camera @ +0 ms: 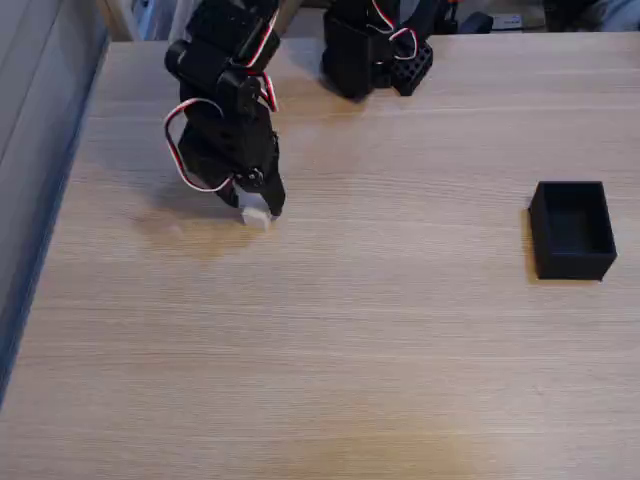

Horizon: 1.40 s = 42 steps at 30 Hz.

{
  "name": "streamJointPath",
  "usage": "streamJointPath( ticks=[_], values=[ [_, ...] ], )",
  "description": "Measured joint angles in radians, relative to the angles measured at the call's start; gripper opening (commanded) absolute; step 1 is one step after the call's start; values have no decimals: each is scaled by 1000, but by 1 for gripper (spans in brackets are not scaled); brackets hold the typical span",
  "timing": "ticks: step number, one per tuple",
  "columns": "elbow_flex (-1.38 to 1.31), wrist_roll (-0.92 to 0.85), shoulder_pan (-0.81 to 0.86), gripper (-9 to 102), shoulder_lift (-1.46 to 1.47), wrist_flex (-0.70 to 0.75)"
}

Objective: Pick a white block and place it in the black box.

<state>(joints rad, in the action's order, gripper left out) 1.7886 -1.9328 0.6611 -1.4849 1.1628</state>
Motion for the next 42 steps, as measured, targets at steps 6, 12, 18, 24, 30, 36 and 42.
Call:
streamJointPath(
  ticks=[6, 12, 18, 24, 30, 36, 42],
  values=[
    [-9, 15, 0, 24, 34, -2],
    [-17, 15, 9, 22, 58, -14],
    [-32, -12, 8, 7, 69, -17],
    [-32, -55, 25, 0, 69, -15],
    [60, -147, 26, 0, -44, -21],
    [284, -222, -94, 0, -380, -31],
    [466, -103, -379, 0, -807, 51]
  ],
)
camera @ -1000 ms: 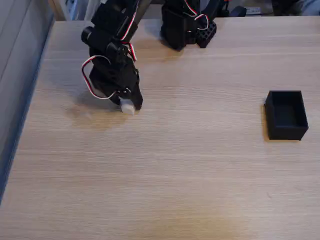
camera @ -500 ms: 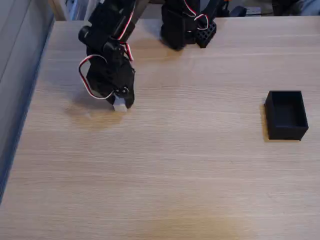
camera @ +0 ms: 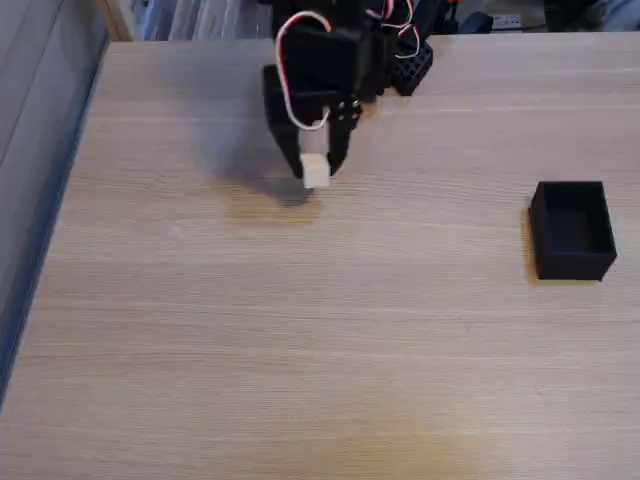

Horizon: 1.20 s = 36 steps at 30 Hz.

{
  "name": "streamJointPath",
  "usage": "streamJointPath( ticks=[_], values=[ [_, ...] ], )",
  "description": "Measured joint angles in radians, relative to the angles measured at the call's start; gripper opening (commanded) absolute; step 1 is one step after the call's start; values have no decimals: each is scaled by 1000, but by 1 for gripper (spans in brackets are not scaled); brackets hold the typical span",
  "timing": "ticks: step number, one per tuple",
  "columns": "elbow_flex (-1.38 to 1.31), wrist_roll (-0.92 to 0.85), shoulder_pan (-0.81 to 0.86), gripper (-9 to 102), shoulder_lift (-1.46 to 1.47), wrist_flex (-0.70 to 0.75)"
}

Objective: Pick a white block and place it in the black box.

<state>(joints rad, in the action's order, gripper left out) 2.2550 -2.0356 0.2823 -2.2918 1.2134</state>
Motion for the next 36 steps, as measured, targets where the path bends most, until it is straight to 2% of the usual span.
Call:
streamJointPath(
  ticks=[6, 11, 15, 21, 25, 36],
  values=[
    [-3, 212, -397, 0, -227, 95],
    [-61, 305, -676, 0, -218, 100],
    [-114, 357, -834, 0, -126, 34],
    [-209, 382, -930, 0, 61, -86],
    [-301, 408, -920, 0, 212, -146],
    [-548, 431, -897, 3, 508, -161]
  ],
)
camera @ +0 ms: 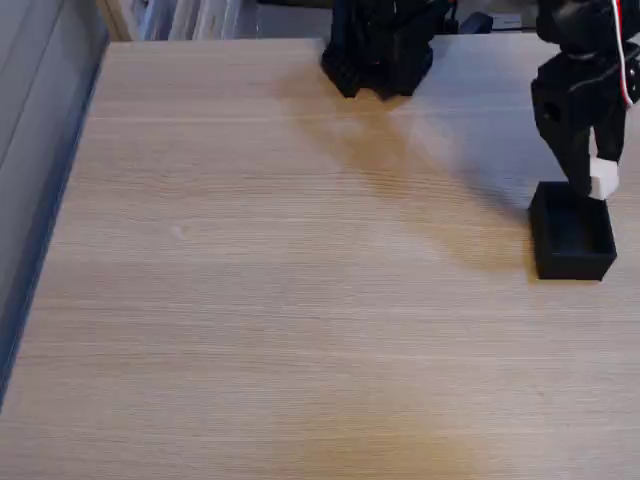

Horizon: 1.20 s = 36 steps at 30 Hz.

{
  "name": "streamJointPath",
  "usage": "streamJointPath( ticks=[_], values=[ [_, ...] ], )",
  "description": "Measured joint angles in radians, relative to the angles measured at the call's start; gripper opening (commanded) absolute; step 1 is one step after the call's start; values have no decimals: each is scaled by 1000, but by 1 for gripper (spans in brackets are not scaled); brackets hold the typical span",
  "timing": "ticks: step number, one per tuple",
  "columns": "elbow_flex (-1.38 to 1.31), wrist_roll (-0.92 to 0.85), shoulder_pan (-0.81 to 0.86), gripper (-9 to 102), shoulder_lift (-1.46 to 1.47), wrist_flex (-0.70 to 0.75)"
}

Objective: Pick a white block and place it in the black box.

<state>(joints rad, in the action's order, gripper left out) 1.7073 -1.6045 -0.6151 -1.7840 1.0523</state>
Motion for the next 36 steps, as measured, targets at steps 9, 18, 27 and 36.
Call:
streamJointPath(
  ticks=[9, 18, 27, 36],
  values=[
    [-5, 0, 18, 18, 12, 28],
    [74, 23, 89, 0, -114, 37],
    [529, -140, 391, 0, -541, -26],
    [1115, -245, 689, 0, -1032, -11]
  ],
)
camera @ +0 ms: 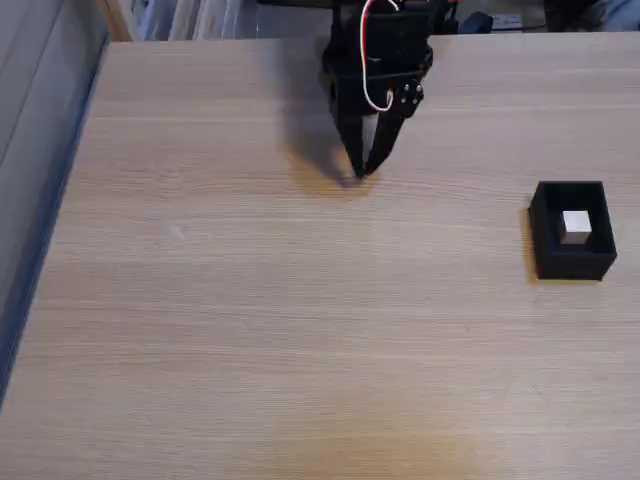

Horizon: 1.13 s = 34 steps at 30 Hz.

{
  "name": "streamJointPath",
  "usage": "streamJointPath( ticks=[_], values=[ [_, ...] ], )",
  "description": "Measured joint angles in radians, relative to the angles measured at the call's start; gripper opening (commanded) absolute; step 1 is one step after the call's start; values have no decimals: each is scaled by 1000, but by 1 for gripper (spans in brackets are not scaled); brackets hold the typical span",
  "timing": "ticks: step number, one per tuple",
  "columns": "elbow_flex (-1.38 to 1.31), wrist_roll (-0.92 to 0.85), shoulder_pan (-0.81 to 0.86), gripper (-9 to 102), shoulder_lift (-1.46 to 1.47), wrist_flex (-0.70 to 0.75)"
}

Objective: Pick a white block and place it in the black box.

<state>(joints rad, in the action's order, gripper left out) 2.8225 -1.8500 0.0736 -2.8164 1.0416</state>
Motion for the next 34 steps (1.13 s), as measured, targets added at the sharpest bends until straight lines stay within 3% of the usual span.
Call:
streamJointPath(
  ticks=[7, 12, 22, 34],
  values=[
    [259, 114, 25, 0, -376, 172],
    [270, 225, 11, 0, -486, 279],
    [270, 301, -114, 0, -509, 296],
    [270, 256, -110, 0, -509, 301]
  ],
)
